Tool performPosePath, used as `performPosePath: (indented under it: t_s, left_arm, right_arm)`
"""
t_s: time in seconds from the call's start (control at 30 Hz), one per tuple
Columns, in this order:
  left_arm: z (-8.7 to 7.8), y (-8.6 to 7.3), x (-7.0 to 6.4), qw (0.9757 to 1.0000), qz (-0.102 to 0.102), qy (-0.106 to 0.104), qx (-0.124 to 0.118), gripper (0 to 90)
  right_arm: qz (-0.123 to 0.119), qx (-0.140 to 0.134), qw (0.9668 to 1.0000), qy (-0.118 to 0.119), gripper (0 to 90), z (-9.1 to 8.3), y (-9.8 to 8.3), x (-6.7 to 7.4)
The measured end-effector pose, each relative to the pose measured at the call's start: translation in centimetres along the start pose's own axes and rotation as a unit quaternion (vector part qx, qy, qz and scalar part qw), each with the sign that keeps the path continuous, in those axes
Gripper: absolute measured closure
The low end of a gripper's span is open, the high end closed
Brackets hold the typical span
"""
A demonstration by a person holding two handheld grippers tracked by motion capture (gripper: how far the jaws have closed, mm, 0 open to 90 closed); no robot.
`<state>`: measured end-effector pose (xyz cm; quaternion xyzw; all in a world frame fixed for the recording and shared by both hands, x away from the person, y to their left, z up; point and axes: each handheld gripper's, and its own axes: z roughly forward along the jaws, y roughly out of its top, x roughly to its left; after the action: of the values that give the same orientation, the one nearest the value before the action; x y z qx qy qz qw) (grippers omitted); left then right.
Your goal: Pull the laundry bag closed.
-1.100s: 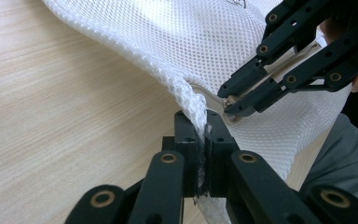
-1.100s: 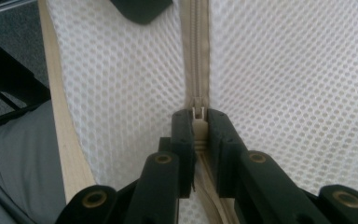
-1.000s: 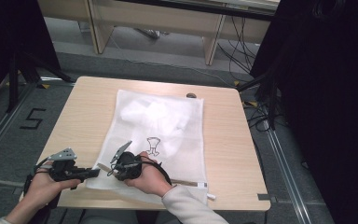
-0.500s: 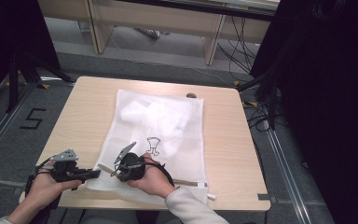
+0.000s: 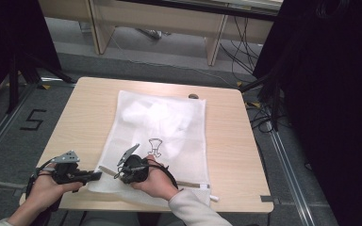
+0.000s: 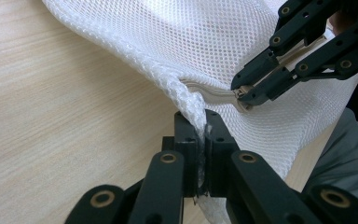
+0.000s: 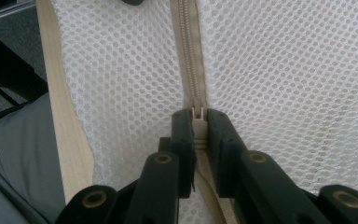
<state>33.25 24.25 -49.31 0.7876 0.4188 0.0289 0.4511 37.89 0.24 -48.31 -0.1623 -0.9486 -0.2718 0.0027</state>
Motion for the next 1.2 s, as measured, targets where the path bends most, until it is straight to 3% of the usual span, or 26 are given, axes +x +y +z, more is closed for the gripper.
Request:
performPosePath:
  t_s: [1.2]
  left_arm:
    - [0.0,-0.1,0.2,1.0,-0.007,0.001,-0.001,85.5]
  right_arm:
    - [0.01,0.001,0.9999,-0.008,82.3,-1.5,-1.1,-0.9]
